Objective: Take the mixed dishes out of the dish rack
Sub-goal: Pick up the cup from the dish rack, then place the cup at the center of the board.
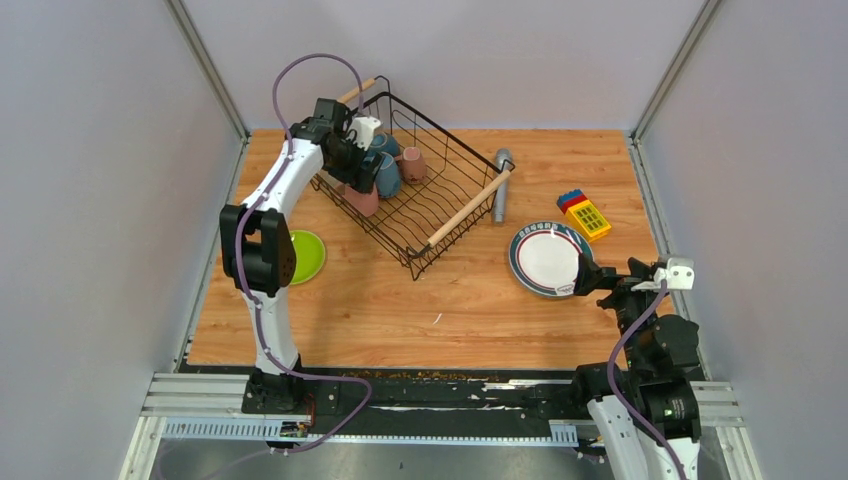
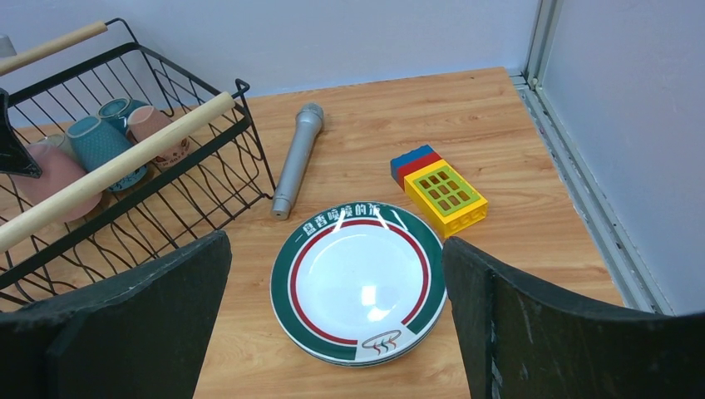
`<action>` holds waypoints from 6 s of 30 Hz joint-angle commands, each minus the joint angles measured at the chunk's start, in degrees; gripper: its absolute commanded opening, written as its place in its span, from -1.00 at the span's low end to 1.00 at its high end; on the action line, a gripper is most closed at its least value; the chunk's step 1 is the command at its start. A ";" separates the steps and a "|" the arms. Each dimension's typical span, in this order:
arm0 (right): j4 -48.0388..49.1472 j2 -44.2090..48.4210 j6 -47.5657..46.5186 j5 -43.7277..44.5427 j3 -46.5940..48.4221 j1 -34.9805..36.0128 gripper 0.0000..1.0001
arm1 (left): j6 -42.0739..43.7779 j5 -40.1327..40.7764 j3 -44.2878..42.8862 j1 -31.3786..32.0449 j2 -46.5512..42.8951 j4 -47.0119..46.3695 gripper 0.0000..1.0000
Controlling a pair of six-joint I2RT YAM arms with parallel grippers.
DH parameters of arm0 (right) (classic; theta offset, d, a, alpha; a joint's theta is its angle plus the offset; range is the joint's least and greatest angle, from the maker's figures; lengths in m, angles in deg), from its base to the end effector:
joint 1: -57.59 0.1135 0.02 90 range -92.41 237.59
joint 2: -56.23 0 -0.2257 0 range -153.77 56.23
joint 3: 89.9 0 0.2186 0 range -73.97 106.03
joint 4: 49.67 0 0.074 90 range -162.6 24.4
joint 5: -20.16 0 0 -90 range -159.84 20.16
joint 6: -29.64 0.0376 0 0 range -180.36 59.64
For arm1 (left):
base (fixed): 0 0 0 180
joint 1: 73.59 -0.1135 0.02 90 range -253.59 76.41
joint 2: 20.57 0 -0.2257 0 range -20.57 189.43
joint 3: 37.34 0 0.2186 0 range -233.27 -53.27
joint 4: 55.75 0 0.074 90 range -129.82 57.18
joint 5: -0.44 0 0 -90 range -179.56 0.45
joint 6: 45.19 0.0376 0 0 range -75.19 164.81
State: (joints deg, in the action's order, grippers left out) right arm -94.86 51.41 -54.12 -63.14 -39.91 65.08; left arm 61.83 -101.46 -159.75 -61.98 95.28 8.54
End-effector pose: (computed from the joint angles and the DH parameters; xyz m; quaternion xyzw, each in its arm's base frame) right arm 0.0606 0.0035 0.2875 0.0336 0.7064 0.0433 0.7057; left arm 0.3851 -0.0870 0.2479 0.2641 0.9186 -0.0864 0.2808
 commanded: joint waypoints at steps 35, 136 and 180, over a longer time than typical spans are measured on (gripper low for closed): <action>2.73 -1.07 -1.05 -1.39 -0.49 0.25 0.93 | 15.25 -16.86 -4.70 0.31 1.86 6.36 -0.01; 32.83 -40.53 18.90 -49.51 14.44 25.39 -1.00 | -54.46 -4.88 55.00 22.30 -71.16 -34.41 1.00; -28.66 -67.58 25.57 -2.83 21.17 27.49 -1.00 | -31.19 40.88 63.35 22.28 -98.17 -11.79 1.00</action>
State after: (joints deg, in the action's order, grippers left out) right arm -126.60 -15.30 -30.43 -69.13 -19.60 92.09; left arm 31.14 -61.92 -96.56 -39.57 -3.45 -0.44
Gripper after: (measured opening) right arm 0.110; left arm 0.998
